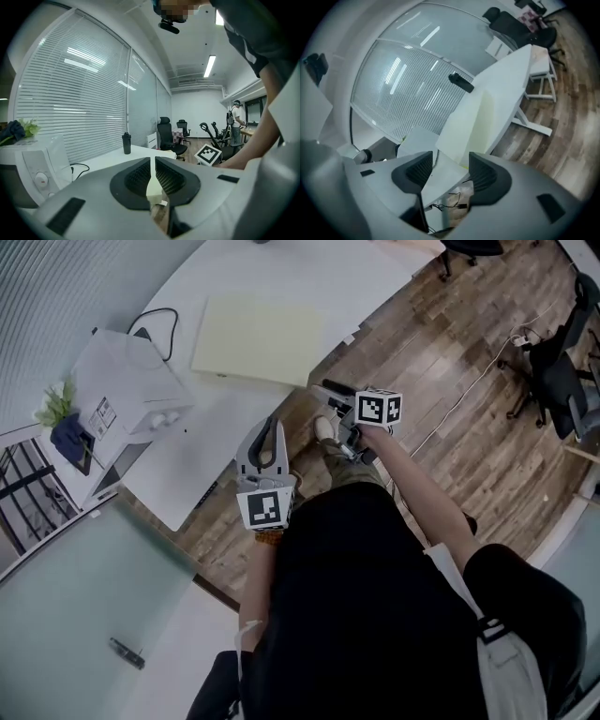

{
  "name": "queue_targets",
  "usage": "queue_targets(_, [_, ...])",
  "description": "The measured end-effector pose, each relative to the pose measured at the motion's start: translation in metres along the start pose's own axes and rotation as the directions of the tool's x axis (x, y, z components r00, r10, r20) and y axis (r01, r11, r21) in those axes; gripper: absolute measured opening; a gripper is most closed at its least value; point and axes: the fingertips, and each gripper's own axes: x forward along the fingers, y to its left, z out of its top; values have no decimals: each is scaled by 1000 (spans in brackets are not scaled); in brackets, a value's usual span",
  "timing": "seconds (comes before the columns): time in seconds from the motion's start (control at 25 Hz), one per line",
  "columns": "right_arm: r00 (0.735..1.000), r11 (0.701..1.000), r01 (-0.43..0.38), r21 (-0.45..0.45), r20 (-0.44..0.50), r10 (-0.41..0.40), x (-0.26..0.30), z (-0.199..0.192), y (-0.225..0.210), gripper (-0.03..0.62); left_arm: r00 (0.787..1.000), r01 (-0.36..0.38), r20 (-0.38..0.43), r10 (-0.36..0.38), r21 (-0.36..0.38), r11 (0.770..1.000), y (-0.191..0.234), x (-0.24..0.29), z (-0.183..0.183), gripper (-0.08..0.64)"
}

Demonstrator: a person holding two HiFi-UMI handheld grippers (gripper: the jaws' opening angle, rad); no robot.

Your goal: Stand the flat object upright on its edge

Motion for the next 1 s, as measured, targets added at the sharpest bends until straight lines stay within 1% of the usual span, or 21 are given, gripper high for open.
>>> queue_targets(0.12, [997,987,-73,143,29,70,11,-5,-6,248,1000,10,-17,-10,5,1000,-1,2,0,35])
queue_targets(0.2, [995,970,-96,222,51,87,16,-9,-14,262,1000,4,-21,-4,3,1000,2,3,-1,35])
queue_targets(0.32, [992,938,-120,324,71,102,24,-15,-26,265,1000,-11,-23,11,-3,1000,9,5,-3,35])
queue_targets(0.44, [985,898,-169,407,90,144,29,-21,-27,265,1000,-19,-25,19,-26,999,9,6,-7,35])
queue_targets(0.52, [984,886,-179,428,93,154,31,-21,-30,265,1000,-13,-19,12,-38,999,4,5,-8,35])
queue_targets(0.6, [985,884,-174,434,92,148,35,-24,-35,265,1000,-8,-27,7,-41,999,4,2,-10,35])
queue_targets(0.68, [986,882,-167,440,94,140,40,-26,-39,265,1000,-9,-22,9,-28,1000,7,1,-10,35])
queue_targets(0.88, [987,881,-163,444,80,142,51,-28,-42,265,1000,-26,-12,25,-36,999,11,4,-8,35])
queue_targets(1.0, [983,873,-179,455,111,143,54,-23,-44,265,1000,-23,-11,22,-16,1000,10,5,-7,35])
